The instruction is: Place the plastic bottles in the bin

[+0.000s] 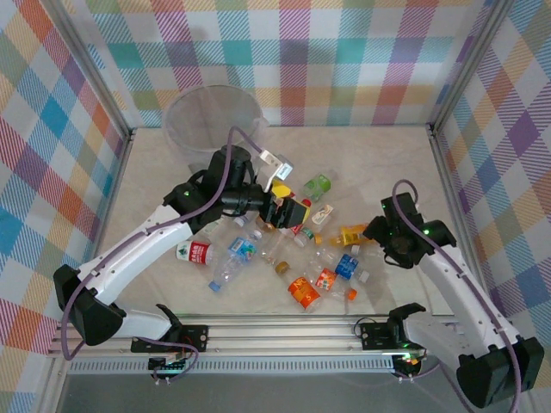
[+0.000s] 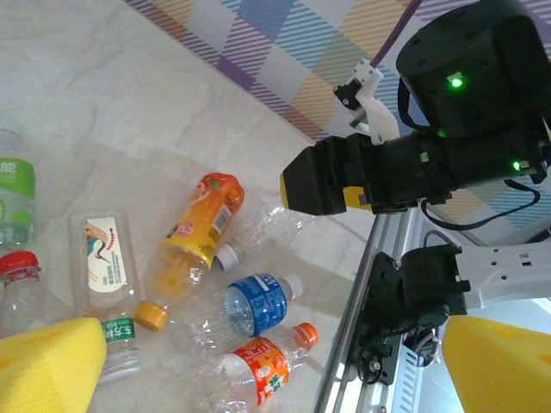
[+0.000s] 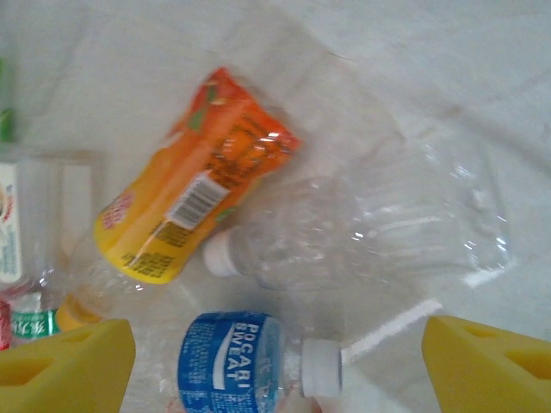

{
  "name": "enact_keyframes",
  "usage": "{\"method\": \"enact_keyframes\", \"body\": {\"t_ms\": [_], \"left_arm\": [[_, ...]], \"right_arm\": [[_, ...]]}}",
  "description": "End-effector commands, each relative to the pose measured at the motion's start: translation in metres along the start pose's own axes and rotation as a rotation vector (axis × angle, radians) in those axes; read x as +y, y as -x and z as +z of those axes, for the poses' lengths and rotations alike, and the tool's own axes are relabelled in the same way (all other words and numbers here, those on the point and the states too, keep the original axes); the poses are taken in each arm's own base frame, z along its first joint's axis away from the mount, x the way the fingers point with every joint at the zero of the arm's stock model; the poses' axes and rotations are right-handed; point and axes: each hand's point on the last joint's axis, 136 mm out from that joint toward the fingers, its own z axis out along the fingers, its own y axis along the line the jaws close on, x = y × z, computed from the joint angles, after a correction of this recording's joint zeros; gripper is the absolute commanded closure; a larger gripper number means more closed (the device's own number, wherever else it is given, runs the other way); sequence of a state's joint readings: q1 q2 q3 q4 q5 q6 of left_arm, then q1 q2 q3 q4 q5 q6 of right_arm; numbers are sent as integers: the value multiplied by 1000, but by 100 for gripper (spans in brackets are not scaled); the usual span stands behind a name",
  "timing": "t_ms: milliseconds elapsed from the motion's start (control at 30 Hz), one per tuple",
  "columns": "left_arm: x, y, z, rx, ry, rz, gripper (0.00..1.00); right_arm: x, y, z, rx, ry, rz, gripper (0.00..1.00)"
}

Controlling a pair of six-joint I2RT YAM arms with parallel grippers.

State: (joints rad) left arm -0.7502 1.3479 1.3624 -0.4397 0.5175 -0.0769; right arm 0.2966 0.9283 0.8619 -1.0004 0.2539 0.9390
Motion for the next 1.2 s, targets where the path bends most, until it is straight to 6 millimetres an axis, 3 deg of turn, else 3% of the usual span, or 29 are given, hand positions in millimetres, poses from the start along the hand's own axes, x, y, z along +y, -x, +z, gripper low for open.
{"method": "enact_keyframes", "body": {"t_ms": [0,333,800,1167], "left_arm": [[-6,-1,4,-4,-10,31,0],[-12,-1,-3,-7,3,67,0],[-21,-7,1,18,-19,80,0],[-23,-12,9,45,-38,74,0]], "right_arm": [[-16,-15,2,70,-28,116,9],[-27,-33,26,140,-23,338,2],[-34,-16,66,47,42,548,7],[-41,4,83,-10,64,627,7]]}}
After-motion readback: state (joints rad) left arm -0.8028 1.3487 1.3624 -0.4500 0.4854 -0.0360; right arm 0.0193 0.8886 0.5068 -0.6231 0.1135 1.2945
